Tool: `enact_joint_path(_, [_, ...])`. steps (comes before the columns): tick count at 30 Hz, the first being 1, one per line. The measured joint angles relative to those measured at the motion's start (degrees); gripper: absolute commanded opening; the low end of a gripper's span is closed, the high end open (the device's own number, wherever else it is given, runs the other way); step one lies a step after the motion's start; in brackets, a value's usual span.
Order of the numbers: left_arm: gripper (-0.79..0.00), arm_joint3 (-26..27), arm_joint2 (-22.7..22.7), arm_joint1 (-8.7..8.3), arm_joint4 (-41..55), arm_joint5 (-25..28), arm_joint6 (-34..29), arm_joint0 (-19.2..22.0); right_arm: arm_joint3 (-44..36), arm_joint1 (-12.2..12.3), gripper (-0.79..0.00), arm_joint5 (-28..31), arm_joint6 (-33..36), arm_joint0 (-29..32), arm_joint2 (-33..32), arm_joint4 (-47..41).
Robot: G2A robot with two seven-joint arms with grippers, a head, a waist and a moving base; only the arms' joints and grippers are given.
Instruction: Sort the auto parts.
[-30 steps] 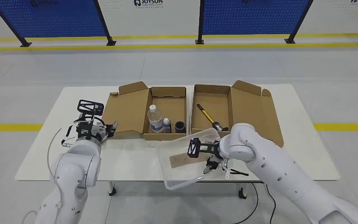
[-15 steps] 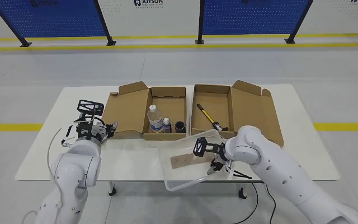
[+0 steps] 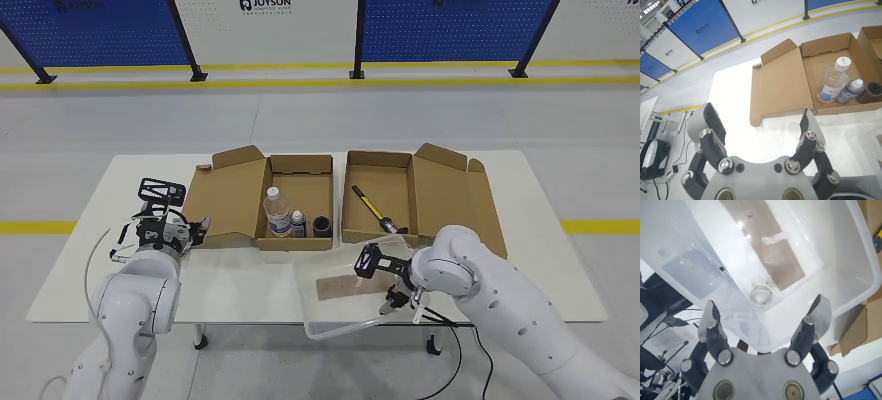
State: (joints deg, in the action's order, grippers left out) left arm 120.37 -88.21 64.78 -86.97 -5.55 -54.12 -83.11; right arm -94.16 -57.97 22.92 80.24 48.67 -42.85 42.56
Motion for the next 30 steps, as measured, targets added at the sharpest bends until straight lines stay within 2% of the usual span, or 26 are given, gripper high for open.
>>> enact_joint_path(3, [0.000,0.00,0.00,0.00,0.00,0.00,0.00,0.00,0.12,-0.25,0.000,1.21,0.03,-1.35,2.25,-0.36])
enact_joint_path(8, [0.000,0.00,0.00,0.00,0.00,0.00,0.00,0.00,2.78,-0.58,0.000,0.60,0.54,-7.08,10.47,-1.56])
enact_joint_path(14, [0.000,0.00,0.00,0.00,0.00,0.00,0.00,0.00,5.33,-0.73,0.000,0.09,1.04,-12.41,15.25,-3.64])
enact_joint_path(18, [0.000,0.00,0.00,0.00,0.00,0.00,0.00,0.00,6.20,-0.53,-0.212,-0.24,1.37,-14.16,16.97,-3.99])
enact_joint_path(19, [0.000,0.00,0.00,0.00,0.00,0.00,0.00,0.00,6.16,-0.47,-0.228,-0.23,1.35,-14.49,17.35,-3.93])
enact_joint_path(20, [0.000,0.00,0.00,0.00,0.00,0.00,0.00,0.00,6.05,-0.38,-0.348,-0.16,1.28,-14.86,17.79,-3.95])
enact_joint_path(21, [0.000,0.00,0.00,0.00,0.00,0.00,0.00,0.00,5.98,-0.31,-0.397,-0.11,1.24,-15.09,18.03,-4.02])
enact_joint_path(24, [0.000,0.00,0.00,0.00,0.00,0.00,0.00,0.00,5.77,-0.01,-0.372,-0.11,1.24,-15.45,18.28,-4.14])
enact_joint_path(25, [0.000,0.00,0.00,0.00,0.00,0.00,0.00,0.00,5.72,0.09,-0.394,-0.16,1.29,-15.38,18.17,-4.18])
enact_joint_path(28, [0.000,0.00,0.00,0.00,0.00,0.00,0.00,0.00,5.50,0.46,-0.394,-0.54,1.39,-14.78,17.61,-3.87])
enact_joint_path(30, [0.000,0.00,0.00,0.00,0.00,0.00,0.00,0.00,5.17,0.71,-0.357,-0.93,1.96,-14.20,17.35,-3.40])
